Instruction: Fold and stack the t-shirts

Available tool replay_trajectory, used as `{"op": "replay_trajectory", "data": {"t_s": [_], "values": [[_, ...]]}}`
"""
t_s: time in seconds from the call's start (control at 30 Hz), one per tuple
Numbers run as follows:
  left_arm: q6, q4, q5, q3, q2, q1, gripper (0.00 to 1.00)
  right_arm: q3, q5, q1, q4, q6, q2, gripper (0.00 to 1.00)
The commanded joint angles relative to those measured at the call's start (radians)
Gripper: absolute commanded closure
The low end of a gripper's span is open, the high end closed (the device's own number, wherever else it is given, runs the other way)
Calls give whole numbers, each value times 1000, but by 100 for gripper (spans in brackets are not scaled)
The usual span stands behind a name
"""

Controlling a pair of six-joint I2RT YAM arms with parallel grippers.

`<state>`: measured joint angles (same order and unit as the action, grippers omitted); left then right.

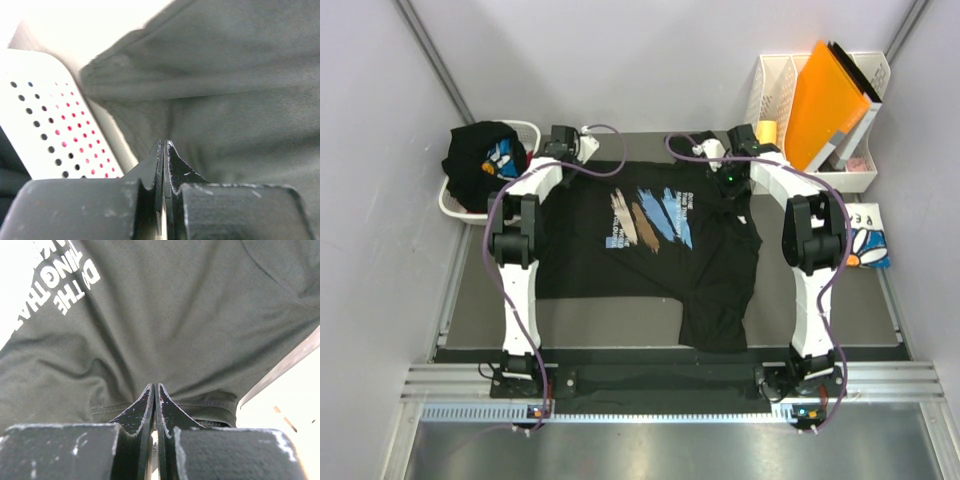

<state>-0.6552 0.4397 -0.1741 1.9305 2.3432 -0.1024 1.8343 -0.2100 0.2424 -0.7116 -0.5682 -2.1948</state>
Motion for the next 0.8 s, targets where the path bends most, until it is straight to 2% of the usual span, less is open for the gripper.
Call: {"op": "replay_trajectory", "data": {"t_s": [0.0, 0.43, 0.77], "values": [[28, -53, -16, 42, -85, 3, 100, 43, -3, 11, -6, -9, 0, 100], [-6, -53, -44, 7, -16, 38, 100, 60, 9, 12, -26, -12, 1, 100], [35, 30, 41, 18, 11, 41, 100, 83, 23, 11, -37, -19, -8, 100]]}}
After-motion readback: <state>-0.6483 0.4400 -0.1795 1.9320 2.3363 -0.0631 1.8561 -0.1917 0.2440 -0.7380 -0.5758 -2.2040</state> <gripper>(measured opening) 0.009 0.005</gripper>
